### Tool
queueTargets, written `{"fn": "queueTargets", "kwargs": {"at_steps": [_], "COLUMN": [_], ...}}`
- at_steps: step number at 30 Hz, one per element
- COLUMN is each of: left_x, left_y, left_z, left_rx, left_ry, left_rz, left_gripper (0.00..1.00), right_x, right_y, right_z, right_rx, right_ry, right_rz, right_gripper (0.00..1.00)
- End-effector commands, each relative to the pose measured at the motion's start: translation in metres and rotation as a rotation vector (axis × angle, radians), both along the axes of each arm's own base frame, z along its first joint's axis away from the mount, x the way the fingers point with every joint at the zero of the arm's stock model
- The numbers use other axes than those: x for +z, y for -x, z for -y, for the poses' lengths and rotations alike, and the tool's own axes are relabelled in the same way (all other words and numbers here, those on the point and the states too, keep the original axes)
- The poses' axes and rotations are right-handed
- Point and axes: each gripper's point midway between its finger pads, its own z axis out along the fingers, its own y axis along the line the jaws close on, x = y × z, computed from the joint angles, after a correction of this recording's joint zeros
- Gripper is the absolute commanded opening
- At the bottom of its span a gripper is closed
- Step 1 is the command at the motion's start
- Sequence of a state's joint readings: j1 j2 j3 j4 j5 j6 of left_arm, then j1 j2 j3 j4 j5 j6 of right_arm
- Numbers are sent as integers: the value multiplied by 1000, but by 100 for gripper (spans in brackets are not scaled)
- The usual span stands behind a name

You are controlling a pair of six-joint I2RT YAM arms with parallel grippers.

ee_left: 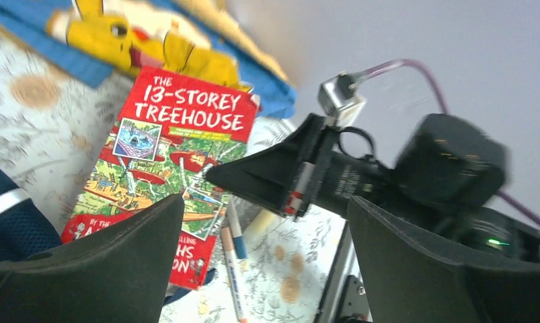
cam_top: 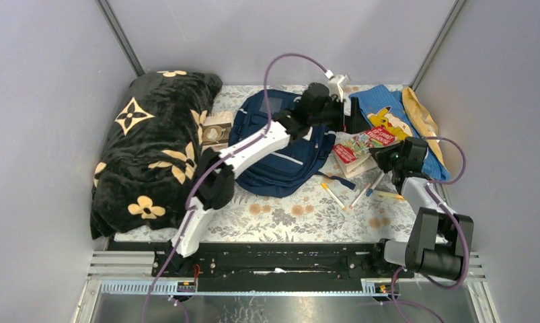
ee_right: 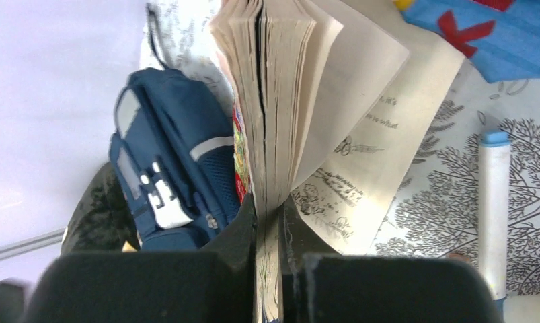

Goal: Pack the student bag
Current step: Pick up the book from the center of the board.

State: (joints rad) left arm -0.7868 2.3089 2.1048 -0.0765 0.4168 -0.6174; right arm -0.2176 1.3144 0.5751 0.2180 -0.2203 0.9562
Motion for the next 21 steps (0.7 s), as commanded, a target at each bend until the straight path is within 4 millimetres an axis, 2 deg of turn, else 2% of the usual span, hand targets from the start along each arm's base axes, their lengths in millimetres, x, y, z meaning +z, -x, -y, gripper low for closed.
{"fn": "queueTargets", "kwargs": {"at_steps": [1,2,5,10,11,14,17,21], "left_x": [57,67,62,46,33,26,30,25], "left_y": [7,7,-1,5,10,24,36,49], "left_z": [-37,-49,-88,-135,-142,-154,-165,-166], "left_rx": [71,98,178,204,198,167,165,124], "left_ry": [-8,-7,-13,19,28,119,268,347], "left_rz": [69,64,-37,-131,-159,-181,-180,-199], "left_gripper": [99,99,99,99,99,99,99,99], "right_x": [91,100,117,153,159,173,179,183], "right_y": [-20,-20,-16,-15,-15,-15,-15,-14], "right_z": [5,5,6,-11,-17,-33,-43,-56], "right_rx": [12,18,32,108,128,193,228,269], "right_ry": [88,99,143,104,80,2,-69,-171], "right_rz": [236,253,268,393,415,472,495,518], "right_gripper": [0,0,0,0,0,0,0,0]}}
